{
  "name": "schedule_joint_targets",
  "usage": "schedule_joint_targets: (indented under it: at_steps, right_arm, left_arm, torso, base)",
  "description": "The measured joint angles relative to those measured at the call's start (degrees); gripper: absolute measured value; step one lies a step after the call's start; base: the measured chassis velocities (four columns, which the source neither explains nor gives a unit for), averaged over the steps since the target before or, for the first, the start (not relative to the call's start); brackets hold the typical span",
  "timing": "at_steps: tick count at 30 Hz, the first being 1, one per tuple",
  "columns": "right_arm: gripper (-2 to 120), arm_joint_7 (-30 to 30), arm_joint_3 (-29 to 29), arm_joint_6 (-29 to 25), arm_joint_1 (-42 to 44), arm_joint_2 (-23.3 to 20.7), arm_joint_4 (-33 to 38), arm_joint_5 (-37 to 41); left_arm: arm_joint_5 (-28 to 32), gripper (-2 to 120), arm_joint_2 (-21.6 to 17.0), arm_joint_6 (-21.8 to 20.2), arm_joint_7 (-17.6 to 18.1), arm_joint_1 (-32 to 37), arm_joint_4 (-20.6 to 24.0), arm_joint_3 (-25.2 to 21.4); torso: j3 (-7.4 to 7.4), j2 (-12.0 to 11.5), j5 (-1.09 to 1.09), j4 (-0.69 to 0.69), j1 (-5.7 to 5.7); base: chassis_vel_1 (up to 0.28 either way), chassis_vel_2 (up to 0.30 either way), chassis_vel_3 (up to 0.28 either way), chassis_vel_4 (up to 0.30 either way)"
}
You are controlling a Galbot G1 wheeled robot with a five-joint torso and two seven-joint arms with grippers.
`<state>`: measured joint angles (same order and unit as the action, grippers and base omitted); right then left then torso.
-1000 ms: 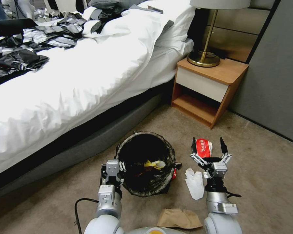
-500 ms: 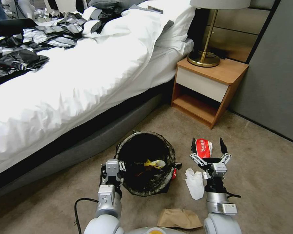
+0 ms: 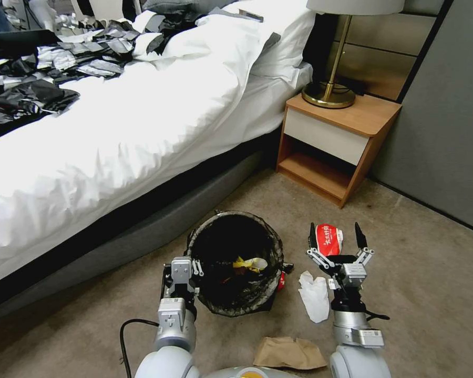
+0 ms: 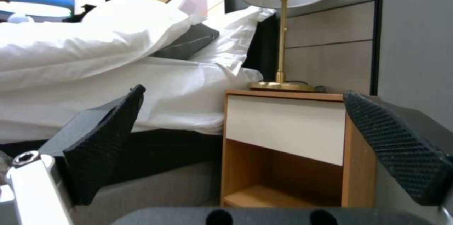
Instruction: Pick up the trash bin, then pick up the garbage from the floor and place it into the trash bin.
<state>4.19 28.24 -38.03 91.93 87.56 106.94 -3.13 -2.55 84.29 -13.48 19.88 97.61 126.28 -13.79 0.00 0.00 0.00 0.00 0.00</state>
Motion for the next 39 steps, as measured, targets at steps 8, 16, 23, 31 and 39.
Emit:
schedule_joint_targets:
  at_steps: [8, 16, 23, 31, 39]
  right_arm:
    - [100, -0.2, 0.0, 0.0, 0.1, 0.1, 0.0, -0.2]
    - [100, -0.2, 0.0, -0.1, -0.1, 0.2, -0.2, -0.1]
    - [100, -0.3, 0.0, -0.6, -0.3, 0.2, -0.2, 0.2]
    - [100, -0.4, 0.2, -0.9, -0.8, 0.3, -0.4, 0.4]
    - [100, -0.4, 0.3, -0.9, -1.2, 0.3, -0.5, 0.5]
  left_arm:
    - [0.0, 0, 0.0, 0.0, 0.0, -0.3, -0.1, 0.2]
    - [0.0, 0, 0.0, 0.0, 0.0, -0.4, -0.1, 0.1]
    - [0.0, 0, 0.1, 0.0, 0.0, -0.2, -0.1, -0.1]
    - [0.0, 0, 0.1, 0.0, 0.0, -0.2, -0.1, -0.1]
    - [0.1, 0, 0.1, 0.0, 0.0, -0.4, -0.1, -0.3]
  torso:
    - [0.0, 0.0, 0.0, 0.0, 0.0]
    - [0.0, 0.0, -0.01, 0.0, 0.0]
    - [-0.01, 0.0, 0.0, 0.0, 0.0]
    - [0.0, 0.0, 0.0, 0.0, 0.0]
    - [0.0, 0.0, 0.0, 0.0, 0.0]
  base:
    - [0.0, 0.0, 0.0, 0.0]
    - [0.121, -0.093, -0.12, 0.104]
    - [0.216, -0.196, -0.209, 0.205]
    - [0.078, -0.103, -0.082, 0.102]
    - [0.0, 0.0, 0.0, 0.0]
